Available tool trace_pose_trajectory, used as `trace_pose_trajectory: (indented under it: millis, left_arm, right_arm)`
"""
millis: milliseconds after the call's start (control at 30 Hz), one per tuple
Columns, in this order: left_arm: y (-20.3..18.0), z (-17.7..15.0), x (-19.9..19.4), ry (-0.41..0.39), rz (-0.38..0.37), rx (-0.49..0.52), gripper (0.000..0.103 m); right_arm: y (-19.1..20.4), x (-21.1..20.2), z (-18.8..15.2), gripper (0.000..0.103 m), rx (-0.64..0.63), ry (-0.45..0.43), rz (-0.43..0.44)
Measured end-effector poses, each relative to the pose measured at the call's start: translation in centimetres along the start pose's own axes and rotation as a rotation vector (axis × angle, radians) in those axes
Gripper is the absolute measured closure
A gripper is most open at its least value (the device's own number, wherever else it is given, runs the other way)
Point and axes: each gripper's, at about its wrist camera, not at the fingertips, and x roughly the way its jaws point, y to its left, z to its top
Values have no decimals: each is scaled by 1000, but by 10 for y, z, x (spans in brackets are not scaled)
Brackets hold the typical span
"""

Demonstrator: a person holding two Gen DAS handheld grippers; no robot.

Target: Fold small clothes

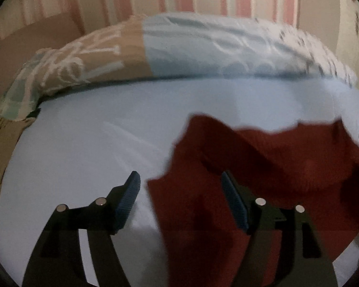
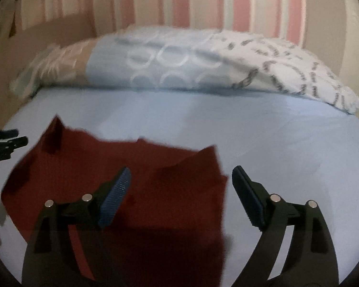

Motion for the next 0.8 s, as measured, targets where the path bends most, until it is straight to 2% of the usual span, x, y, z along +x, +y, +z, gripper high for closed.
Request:
trace_pose_trajectory:
  millis: [233,267,367,400,433,500,533,567,733,800]
  left_arm:
    - [-27,-9,25,43,-26,33,32]
    - [-29,-9,27,43,-25,32,32]
    - [-27,-11,28,37,-23,30,32]
    - [-26,-11,29,37,-22,28,32]
    - [-25,-11,30,38,-21,27,32]
    - [-25,-10,30,38,-17,22,32]
    - [-24,-9,31,36,-16,21,32]
    - [-24,-9,31,34,-10,17,32]
    - [-22,-9,33,37,5,20,32]
    - [-21,-10,33,35,14,21,32]
  right_arm:
    - [9,45,-8,30,-28,118,14]
    - [9,51,-10,38,-30,134,19]
    - [10,60,-16,45,-46,159,24]
    - [11,61,-17,51,-49,163,29]
    - [12,60,-17,59,-52,160,24]
    - [14,59,-16,68,-56,152,18]
    - [15,57,-14,79,-62,138,12]
    - [15,51,-12,82,-59,114,6]
    - [-18,31,6,85,75,4,-51]
    - [-36,39,11,85,129,27,-66]
